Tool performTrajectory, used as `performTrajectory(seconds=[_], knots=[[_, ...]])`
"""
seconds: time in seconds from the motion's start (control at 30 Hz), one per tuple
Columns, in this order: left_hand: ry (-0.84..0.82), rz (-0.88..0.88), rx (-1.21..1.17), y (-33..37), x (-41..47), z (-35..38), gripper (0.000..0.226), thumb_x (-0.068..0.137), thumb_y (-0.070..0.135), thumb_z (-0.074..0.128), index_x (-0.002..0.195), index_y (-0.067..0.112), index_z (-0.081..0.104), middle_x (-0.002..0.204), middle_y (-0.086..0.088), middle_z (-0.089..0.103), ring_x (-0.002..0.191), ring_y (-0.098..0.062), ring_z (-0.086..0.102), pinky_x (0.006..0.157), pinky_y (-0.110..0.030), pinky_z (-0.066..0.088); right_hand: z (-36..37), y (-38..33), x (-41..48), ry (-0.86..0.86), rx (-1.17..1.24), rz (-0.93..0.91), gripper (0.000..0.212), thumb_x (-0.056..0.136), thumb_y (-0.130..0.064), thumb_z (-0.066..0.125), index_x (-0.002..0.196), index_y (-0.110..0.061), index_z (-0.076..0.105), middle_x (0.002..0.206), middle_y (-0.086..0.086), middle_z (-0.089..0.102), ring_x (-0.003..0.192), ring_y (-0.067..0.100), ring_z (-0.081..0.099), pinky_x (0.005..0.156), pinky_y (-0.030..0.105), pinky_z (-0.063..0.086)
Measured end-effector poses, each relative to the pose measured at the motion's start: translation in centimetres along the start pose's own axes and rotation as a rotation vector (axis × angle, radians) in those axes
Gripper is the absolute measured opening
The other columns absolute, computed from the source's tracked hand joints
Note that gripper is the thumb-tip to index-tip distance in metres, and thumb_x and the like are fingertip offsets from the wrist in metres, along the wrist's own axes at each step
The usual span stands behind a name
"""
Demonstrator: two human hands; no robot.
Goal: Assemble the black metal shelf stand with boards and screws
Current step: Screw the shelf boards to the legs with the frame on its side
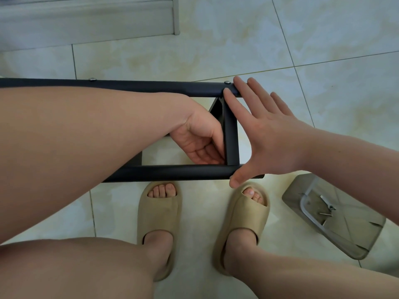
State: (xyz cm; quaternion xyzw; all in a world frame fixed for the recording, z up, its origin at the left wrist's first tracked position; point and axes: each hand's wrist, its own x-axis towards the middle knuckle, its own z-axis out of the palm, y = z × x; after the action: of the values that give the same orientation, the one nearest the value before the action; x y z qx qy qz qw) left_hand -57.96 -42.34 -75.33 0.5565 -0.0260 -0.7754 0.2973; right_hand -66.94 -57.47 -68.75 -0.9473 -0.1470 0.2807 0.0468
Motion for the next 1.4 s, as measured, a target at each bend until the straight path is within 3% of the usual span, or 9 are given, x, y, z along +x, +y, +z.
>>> performTrajectory(seconds=[0.1, 0.2, 0.33, 0.63, 0.8, 0.9, 1.1, 1.23, 1.4], knots=[[0.019, -0.024, 0.083, -0.13, 0.13, -0.16, 0.009, 0.094, 0.015, 0.06, 0.099, 0.014, 0.067, 0.085, 0.001, 0.067, 0.074, -0.01, 0.062, 0.077, -0.026, 0.05, 0.01, 0.03, 0.01, -0.001, -0.002, 0.0, 0.161, 0.034, -0.1, 0.052, 0.151, -0.03, -0.032, 0.159, -0.005, -0.039, 0.148, 0.019, -0.035, 0.122, 0.049, -0.008], [0.015, -0.015, 0.055, -0.01, 0.33, -0.19, 0.01, 0.094, 0.01, 0.059, 0.093, 0.012, 0.069, 0.081, -0.001, 0.066, 0.069, -0.011, 0.063, 0.07, -0.024, 0.055, 0.04, -0.03, 0.01, -0.004, 0.001, 0.002, 0.161, 0.034, -0.1, 0.053, 0.151, -0.03, -0.032, 0.158, -0.006, -0.04, 0.147, 0.018, -0.035, 0.121, 0.048, -0.01], [0.022, 0.039, -0.018, -0.02, 0.35, -0.26, 0.017, 0.091, -0.001, 0.057, 0.088, 0.007, 0.072, 0.084, -0.007, 0.068, 0.073, -0.014, 0.065, 0.079, -0.027, 0.056, 0.03, 0.04, 0.05, -0.002, 0.005, 0.001, 0.16, 0.034, -0.1, 0.052, 0.151, -0.031, -0.032, 0.158, -0.006, -0.04, 0.147, 0.017, -0.035, 0.12, 0.045, -0.012], [0.058, -0.004, 0.08, 0.1, 0.23, -0.15, 0.01, 0.095, 0.008, 0.058, 0.092, 0.01, 0.068, 0.074, -0.001, 0.067, 0.067, -0.01, 0.059, 0.072, -0.022, 0.051, -0.06, 0.02, 0.02, -0.006, -0.005, -0.005, 0.161, 0.033, -0.102, 0.048, 0.15, -0.028, -0.034, 0.157, -0.005, -0.043, 0.147, 0.019, -0.037, 0.12, 0.046, -0.011], [0.031, 0.021, 0.055, 0.24, -0.08, -0.17, 0.013, 0.094, 0.004, 0.057, 0.095, 0.009, 0.069, 0.082, -0.003, 0.068, 0.072, -0.012, 0.062, 0.082, -0.026, 0.052, -0.18, 0.01, 0.0, -0.022, -0.007, 0.004, 0.16, 0.034, -0.101, 0.05, 0.148, -0.03, -0.038, 0.155, -0.006, -0.044, 0.146, 0.019, -0.038, 0.121, 0.047, -0.011], [0.04, 0.015, 0.106, 0.14, -0.08, -0.15, 0.01, 0.095, 0.014, 0.06, 0.093, 0.014, 0.069, 0.081, 0.001, 0.068, 0.071, -0.01, 0.06, 0.076, -0.024, 0.051, -0.23, -0.01, 0.03, -0.023, -0.01, 0.004, 0.161, 0.035, -0.101, 0.052, 0.148, -0.03, -0.038, 0.156, -0.005, -0.043, 0.146, 0.019, -0.038, 0.121, 0.047, -0.01], [0.053, 0.012, 0.146, 0.41, 0.28, -0.27, 0.01, 0.094, 0.009, 0.061, 0.088, 0.012, 0.068, 0.074, 0.002, 0.068, 0.061, -0.006, 0.058, 0.061, -0.016, 0.042, -0.18, -0.03, 0.02, -0.019, -0.007, 0.004, 0.16, 0.035, -0.101, 0.051, 0.148, -0.031, -0.037, 0.156, -0.007, -0.043, 0.146, 0.018, -0.038, 0.12, 0.045, -0.012], [0.023, 0.019, 0.108, 0.42, 0.09, -0.37, 0.013, 0.093, 0.002, 0.06, 0.089, 0.011, 0.069, 0.08, -0.001, 0.069, 0.065, -0.008, 0.059, 0.062, -0.016, 0.042, -0.14, -0.03, 0.01, -0.018, -0.005, 0.003, 0.161, 0.036, -0.1, 0.055, 0.148, -0.031, -0.037, 0.156, -0.006, -0.044, 0.146, 0.018, -0.038, 0.119, 0.045, -0.012], [0.05, 0.01, 0.174, 0.2, -0.09, -0.49, 0.007, 0.094, 0.017, 0.062, 0.094, 0.017, 0.07, 0.083, 0.003, 0.069, 0.067, -0.007, 0.057, 0.061, -0.018, 0.04, -0.14, 0.04, 0.04, -0.018, -0.001, 0.004, 0.16, 0.036, -0.101, 0.055, 0.147, -0.032, -0.037, 0.155, -0.008, -0.044, 0.145, 0.017, -0.039, 0.12, 0.045, -0.012]])
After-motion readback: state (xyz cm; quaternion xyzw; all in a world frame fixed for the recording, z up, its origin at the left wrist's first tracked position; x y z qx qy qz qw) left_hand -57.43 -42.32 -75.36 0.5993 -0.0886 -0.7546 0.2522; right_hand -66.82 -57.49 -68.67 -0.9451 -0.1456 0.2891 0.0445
